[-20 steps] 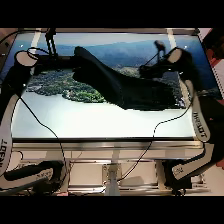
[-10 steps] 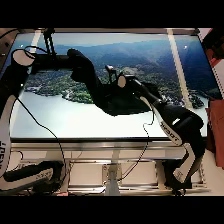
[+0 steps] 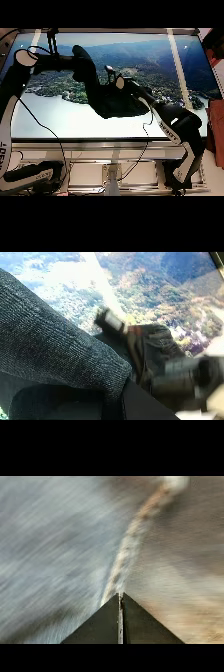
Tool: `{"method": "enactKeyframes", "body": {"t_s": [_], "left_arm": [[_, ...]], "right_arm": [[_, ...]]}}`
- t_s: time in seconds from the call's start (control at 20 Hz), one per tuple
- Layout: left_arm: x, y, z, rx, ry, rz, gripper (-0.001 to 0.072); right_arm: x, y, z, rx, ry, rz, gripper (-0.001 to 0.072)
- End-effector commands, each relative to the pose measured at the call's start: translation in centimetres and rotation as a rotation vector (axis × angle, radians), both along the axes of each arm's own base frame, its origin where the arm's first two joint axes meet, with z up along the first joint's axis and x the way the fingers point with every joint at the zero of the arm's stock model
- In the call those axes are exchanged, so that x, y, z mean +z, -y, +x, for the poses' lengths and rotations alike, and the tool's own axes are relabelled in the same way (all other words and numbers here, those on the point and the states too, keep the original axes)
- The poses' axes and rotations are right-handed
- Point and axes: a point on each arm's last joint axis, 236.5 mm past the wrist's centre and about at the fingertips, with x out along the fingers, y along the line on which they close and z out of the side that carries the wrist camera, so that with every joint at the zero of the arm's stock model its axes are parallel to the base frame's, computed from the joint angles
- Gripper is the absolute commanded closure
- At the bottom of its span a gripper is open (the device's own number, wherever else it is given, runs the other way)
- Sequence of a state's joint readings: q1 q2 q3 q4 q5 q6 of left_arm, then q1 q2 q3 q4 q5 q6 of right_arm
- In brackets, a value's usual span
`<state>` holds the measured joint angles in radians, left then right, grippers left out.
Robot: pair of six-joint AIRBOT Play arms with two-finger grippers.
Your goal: Fold the clothes and pants, and hang the long-sleeved shirts on hangers.
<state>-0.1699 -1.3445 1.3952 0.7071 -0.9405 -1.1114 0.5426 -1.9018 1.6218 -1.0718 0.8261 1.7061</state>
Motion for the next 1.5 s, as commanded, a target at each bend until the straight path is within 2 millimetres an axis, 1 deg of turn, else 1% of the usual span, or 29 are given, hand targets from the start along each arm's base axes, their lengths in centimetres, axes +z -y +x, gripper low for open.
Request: {"method": "enactKeyframes", "body": {"t_s": [0.0, 0.1, 0.2, 0.3, 0.4, 0.45, 0.55, 0.65, 0.75, 0.85, 0.95, 1.05, 1.1, 1.15, 1.2, 1.25, 1.3, 1.45], "left_arm": [[-0.1, 1.2, -0.6, -0.029, -0.001, 0.003, 0.0693], [-0.1, 2.6, -1.4, -0.061, -0.001, 0.003, 0.0693], [-0.2, 4.8, -2.7, -0.111, -0.002, 0.003, 0.0693], [-0.7, 7.4, -3.8, -0.158, -0.003, 0.003, 0.0693], [-2.0, 10.7, -4.5, -0.192, -0.001, 0.001, 0.0693], [-2.7, 12.4, -4.6, -0.198, 0.003, -0.004, 0.0692], [-3.7, 15.7, -3.9, -0.162, 0.044, -0.028, 0.0692], [-3.9, 18.6, -2.9, -0.09, 0.091, -0.085, 0.0691], [-4.0, 21.4, -2.4, 0.0, 0.109, -0.165, 0.0692], [-4.7, 23.1, -2.0, 0.079, 0.162, -0.187, 0.0691], [-5.6, 24.7, -2.6, 0.106, 0.192, -0.188, 0.0691], [-7.0, 26.5, -4.2, 0.073, 0.178, -0.174, 0.0691], [-7.5, 27.1, -4.9, 0.059, 0.173, -0.168, 0.0672], [-7.8, 27.6, -5.5, 0.044, 0.168, -0.167, 0.0553], [-7.8, 28.1, -6.2, 0.026, 0.162, -0.166, 0.0334], [-7.6, 28.4, -6.8, 0.009, 0.156, -0.168, 0.018], [-7.5, 28.7, -7.4, -0.01, 0.148, -0.169, 0.015], [-6.1, 29.0, -8.7, -0.054, 0.14, -0.183, 0.0151]], "right_arm": [[-0.1, 4.9, 1.6, -0.062, -0.067, -0.017, 0.0665], [0.2, 7.6, 2.4, -0.063, -0.078, -0.024, 0.0666], [1.6, 10.5, 3.8, -0.101, -0.056, -0.018, 0.0665], [4.1, 13.2, 5.4, -0.149, -0.007, -0.004, 0.0665], [7.5, 15.9, 6.6, -0.176, 0.068, 0.003, 0.0664], [9.3, 17.4, 7.1, -0.199, 0.105, 0.003, 0.0664], [12.6, 20.7, 7.7, -0.247, 0.179, -0.017, 0.0664], [15.8, 23.9, 8.0, -0.294, 0.25, -0.042, 0.0663], [18.6, 26.8, 7.9, -0.338, 0.308, -0.051, 0.0663], [20.8, 29.6, 7.6, -0.382, 0.346, -0.065, 0.0663], [22.1, 31.7, 7.0, -0.415, 0.36, -0.074, 0.0663], [22.5, 33.4, 6.4, -0.434, 0.356, -0.097, 0.0663], [22.3, 34.1, 6.2, -0.442, 0.349, -0.11, 0.0663], [22.3, 34.7, 6.3, -0.453, 0.349, -0.116, 0.0663], [22.4, 35.3, 6.4, -0.465, 0.356, -0.119, 0.0663], [22.6, 35.7, 6.7, -0.478, 0.371, -0.119, 0.0663], [23.0, 36.2, 7.1, -0.493, 0.391, -0.118, 0.0662], [24.1, 37.2, 8.3, -0.53, 0.462, -0.123, 0.0662]]}}
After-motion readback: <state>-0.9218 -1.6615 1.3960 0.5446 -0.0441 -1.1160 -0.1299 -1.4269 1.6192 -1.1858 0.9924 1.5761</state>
